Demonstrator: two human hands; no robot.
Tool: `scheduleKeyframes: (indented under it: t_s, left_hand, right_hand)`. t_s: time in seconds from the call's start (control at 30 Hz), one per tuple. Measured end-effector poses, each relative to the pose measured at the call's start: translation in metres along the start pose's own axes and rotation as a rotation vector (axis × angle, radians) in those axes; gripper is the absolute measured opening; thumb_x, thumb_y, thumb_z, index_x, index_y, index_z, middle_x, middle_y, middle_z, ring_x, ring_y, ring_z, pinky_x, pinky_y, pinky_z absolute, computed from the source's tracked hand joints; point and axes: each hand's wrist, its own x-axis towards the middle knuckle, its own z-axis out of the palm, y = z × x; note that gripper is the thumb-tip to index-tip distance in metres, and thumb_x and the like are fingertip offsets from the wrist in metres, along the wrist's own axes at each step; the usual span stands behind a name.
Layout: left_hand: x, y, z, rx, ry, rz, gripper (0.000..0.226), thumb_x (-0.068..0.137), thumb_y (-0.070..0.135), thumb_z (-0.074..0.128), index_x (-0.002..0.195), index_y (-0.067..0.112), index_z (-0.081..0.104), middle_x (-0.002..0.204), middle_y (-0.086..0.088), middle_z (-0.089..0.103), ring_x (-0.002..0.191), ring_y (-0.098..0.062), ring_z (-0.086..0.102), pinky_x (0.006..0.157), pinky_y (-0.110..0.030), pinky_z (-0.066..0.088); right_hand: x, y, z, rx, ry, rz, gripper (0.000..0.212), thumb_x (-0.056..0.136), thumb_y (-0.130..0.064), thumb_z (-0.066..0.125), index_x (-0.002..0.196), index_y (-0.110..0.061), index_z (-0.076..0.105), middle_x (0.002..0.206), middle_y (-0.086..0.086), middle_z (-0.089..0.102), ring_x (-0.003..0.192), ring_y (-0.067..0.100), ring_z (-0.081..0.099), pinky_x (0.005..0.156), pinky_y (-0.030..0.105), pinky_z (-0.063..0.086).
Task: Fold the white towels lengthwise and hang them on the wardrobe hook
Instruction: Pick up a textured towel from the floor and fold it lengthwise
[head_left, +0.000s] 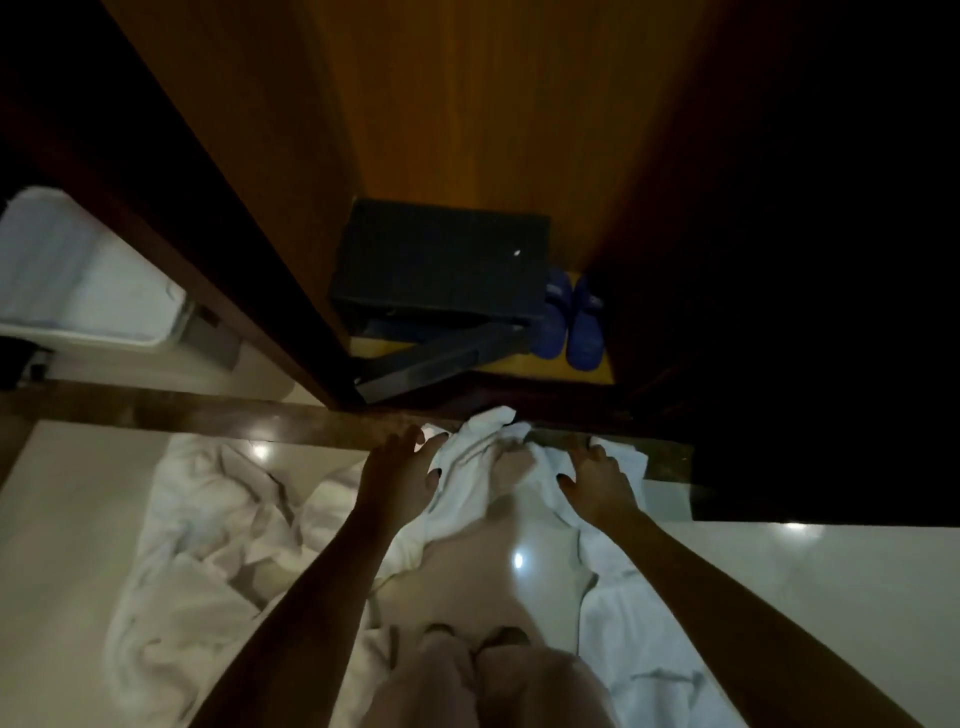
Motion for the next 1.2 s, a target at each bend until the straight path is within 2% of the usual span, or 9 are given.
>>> scheduleKeyframes:
  t_s: [0.13, 0.27, 0.47, 0.63, 0.8, 0.93, 1.03, 1.13, 1.2]
  left_hand:
    - [0.039, -0.025, 0.103, 0.072, -0.044, -0.005, 0.051, 0.092, 0.032, 0.057, 0.141, 0.025, 0.044, 0.127, -0.008, 0.055, 0.100, -0.029, 0.058, 0.076, -0.037, 0.051]
    - [0.101, -0.041, 0.190, 0.060, -0.076, 0.049, 0.052, 0.097, 0.037, 0.043, 0.147, 0.032, 0.030, 0.136, -0.001, 0.043, 0.114, -0.023, 0.050, 0.085, -0.032, 0.045]
    - [0.189, -0.044, 0.277, -0.086, -0.059, 0.217, 0.052, 0.093, 0.029, 0.052, 0.144, 0.023, 0.039, 0.139, -0.005, 0.046, 0.123, -0.025, 0.048, 0.099, -0.033, 0.040]
    - [0.213, -0.023, 0.306, -0.123, -0.040, 0.309, 0.057, 0.092, 0.027, 0.053, 0.145, 0.025, 0.036, 0.142, 0.002, 0.044, 0.128, -0.017, 0.041, 0.104, -0.025, 0.032]
    - [0.202, -0.004, 0.260, -0.289, -0.004, 0.381, 0.061, 0.086, 0.019, 0.064, 0.142, 0.021, 0.041, 0.147, 0.002, 0.041, 0.135, -0.018, 0.037, 0.112, -0.031, 0.027]
    - [0.175, 0.019, 0.181, -0.538, 0.034, 0.330, 0.058, 0.082, 0.019, 0.070, 0.136, 0.013, 0.049, 0.140, -0.004, 0.049, 0.132, -0.021, 0.042, 0.111, -0.041, 0.031]
    - [0.155, 0.045, 0.092, -0.731, 0.076, 0.215, 0.049, 0.074, 0.031, 0.069, 0.120, 0.014, 0.061, 0.113, 0.006, 0.058, 0.112, -0.011, 0.053, 0.099, -0.029, 0.041]
    - [0.137, 0.066, -0.004, -0.837, 0.031, 0.261, 0.031, 0.072, 0.020, 0.075, 0.101, 0.021, 0.065, 0.098, 0.023, 0.060, 0.096, 0.011, 0.056, 0.085, -0.008, 0.041]
    - [0.124, 0.078, -0.069, -0.861, -0.045, 0.224, 0.019, 0.075, 0.012, 0.076, 0.087, 0.018, 0.063, 0.093, 0.010, 0.068, 0.094, 0.001, 0.063, 0.085, -0.019, 0.046]
  right_hand:
    - [0.072, 0.028, 0.084, 0.059, -0.011, 0.089, 0.056, 0.098, -0.035, 0.051, 0.147, -0.014, 0.031, 0.145, 0.016, 0.039, 0.128, 0.035, 0.043, 0.102, 0.043, 0.041]
    - [0.147, 0.056, 0.148, 0.134, 0.023, 0.147, 0.051, 0.098, -0.036, 0.051, 0.141, -0.010, 0.041, 0.137, 0.016, 0.051, 0.125, 0.033, 0.048, 0.098, 0.040, 0.044]
    - [0.239, 0.077, 0.216, 0.258, 0.043, 0.112, 0.038, 0.096, -0.032, 0.057, 0.115, 0.000, 0.061, 0.113, 0.020, 0.066, 0.106, 0.031, 0.061, 0.090, 0.035, 0.043]
    - [0.251, 0.081, 0.230, 0.443, 0.182, 0.054, 0.019, 0.094, -0.014, 0.059, 0.102, 0.002, 0.067, 0.102, 0.022, 0.069, 0.097, 0.036, 0.063, 0.085, 0.037, 0.047]
    - [0.200, 0.064, 0.175, 0.512, 0.247, -0.206, 0.012, 0.095, -0.005, 0.055, 0.097, 0.004, 0.062, 0.090, 0.017, 0.069, 0.083, 0.031, 0.065, 0.076, 0.044, 0.051]
    - [0.137, 0.037, 0.083, 0.478, 0.312, -0.434, 0.008, 0.094, -0.002, 0.055, 0.097, -0.002, 0.062, 0.086, -0.013, 0.060, 0.072, 0.001, 0.052, 0.066, 0.020, 0.039]
    - [0.081, 0.013, -0.002, 0.416, 0.400, -0.551, 0.006, 0.088, 0.005, 0.060, 0.090, 0.002, 0.064, 0.080, -0.009, 0.050, 0.073, -0.007, 0.041, 0.062, 0.005, 0.031]
    - [0.029, -0.003, -0.084, 0.397, 0.394, -0.619, 0.005, 0.089, 0.006, 0.060, 0.091, 0.004, 0.064, 0.084, -0.008, 0.054, 0.075, -0.009, 0.043, 0.065, 0.004, 0.032]
    - [-0.006, -0.011, -0.136, 0.375, 0.397, -0.640, 0.005, 0.092, 0.002, 0.059, 0.087, 0.002, 0.062, 0.081, -0.008, 0.056, 0.071, -0.006, 0.046, 0.065, 0.005, 0.033]
